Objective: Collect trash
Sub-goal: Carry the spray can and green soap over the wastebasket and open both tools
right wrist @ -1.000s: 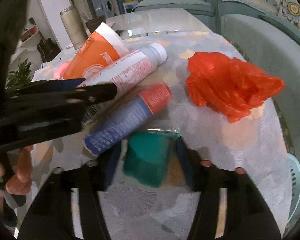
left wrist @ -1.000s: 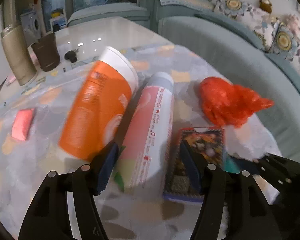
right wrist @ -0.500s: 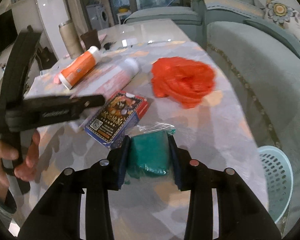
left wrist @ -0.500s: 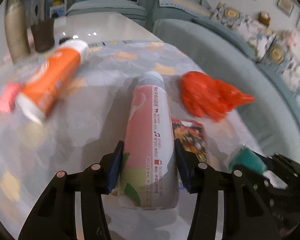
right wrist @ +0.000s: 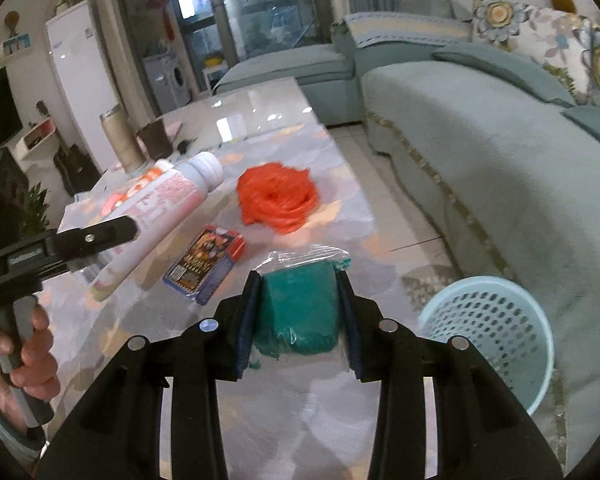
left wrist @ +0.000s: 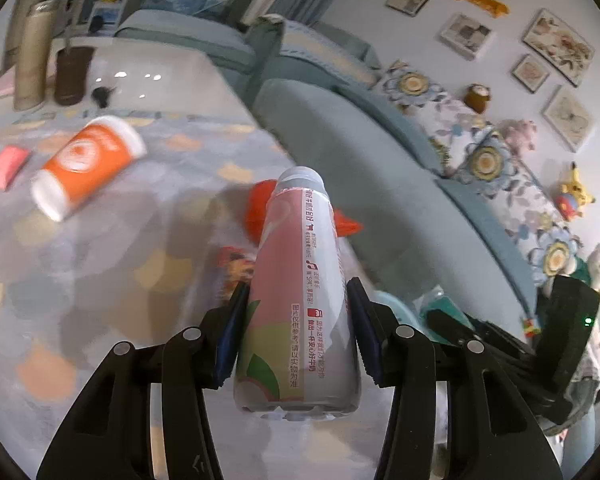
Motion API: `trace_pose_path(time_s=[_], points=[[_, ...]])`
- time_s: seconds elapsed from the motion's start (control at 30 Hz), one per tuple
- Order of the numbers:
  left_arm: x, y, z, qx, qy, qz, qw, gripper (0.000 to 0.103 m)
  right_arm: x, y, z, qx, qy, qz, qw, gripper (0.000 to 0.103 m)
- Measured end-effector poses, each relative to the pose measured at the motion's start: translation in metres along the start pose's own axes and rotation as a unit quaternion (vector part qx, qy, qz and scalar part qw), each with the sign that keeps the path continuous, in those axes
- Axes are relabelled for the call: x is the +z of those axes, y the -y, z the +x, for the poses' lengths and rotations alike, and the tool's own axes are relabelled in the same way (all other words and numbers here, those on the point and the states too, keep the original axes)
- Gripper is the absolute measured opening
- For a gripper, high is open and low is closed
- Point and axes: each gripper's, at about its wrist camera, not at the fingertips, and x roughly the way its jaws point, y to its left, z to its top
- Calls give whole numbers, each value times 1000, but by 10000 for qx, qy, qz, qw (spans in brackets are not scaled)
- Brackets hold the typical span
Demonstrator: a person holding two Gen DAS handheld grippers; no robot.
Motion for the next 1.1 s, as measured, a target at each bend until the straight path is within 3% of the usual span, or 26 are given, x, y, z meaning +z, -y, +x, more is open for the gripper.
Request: trace_pose_path(time_s=[0.4, 0.53, 0.63, 0.87, 1.1], points=[[5, 130, 21, -681, 89, 817, 9943, 47, 8, 65, -79, -628, 706, 347, 9949, 34], [-5, 150, 52, -786, -150, 684, 9944, 47, -2, 98, -87, -852, 721, 613, 9919, 34], [-16, 159, 79, -856, -345, 542, 9943, 47, -13, 127, -80, -984, 581, 952, 9889, 34], [-45, 176, 130, -771, -871, 721, 9906, 47, -49, 190, -43, -1136, -70, 1748, 9780, 34], [-66, 167, 167, -729, -1309, 905, 9846, 45, -76, 221, -4, -1308, -661, 2052, 9677, 36]])
